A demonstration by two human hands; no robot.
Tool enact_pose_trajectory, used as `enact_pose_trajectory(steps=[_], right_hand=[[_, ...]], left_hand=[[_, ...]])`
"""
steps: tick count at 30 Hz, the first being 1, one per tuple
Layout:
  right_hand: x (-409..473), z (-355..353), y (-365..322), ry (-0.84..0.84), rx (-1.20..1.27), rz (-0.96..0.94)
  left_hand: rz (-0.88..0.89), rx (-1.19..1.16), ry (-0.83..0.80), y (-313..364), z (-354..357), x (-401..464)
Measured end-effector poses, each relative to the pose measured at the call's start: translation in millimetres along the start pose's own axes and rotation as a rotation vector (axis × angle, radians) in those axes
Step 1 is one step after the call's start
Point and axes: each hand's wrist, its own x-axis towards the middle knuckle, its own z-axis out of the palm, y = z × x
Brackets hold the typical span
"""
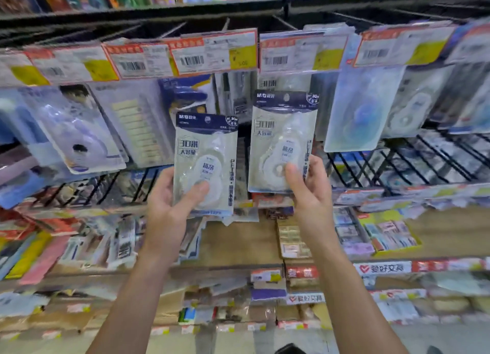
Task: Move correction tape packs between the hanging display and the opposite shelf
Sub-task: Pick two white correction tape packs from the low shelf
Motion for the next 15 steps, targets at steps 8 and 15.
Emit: enact_pose_trajectory(steps=[8,15], right_hand=[[14,8,-9,0.100,-0.094,-0.038],[26,20,-9,0.155,-0.085,-0.076]], left_hand=[[-0.003,-0.011,-0.116,-3,2,25],[-0.016,-0.022,-0.156,-6,-2,37]])
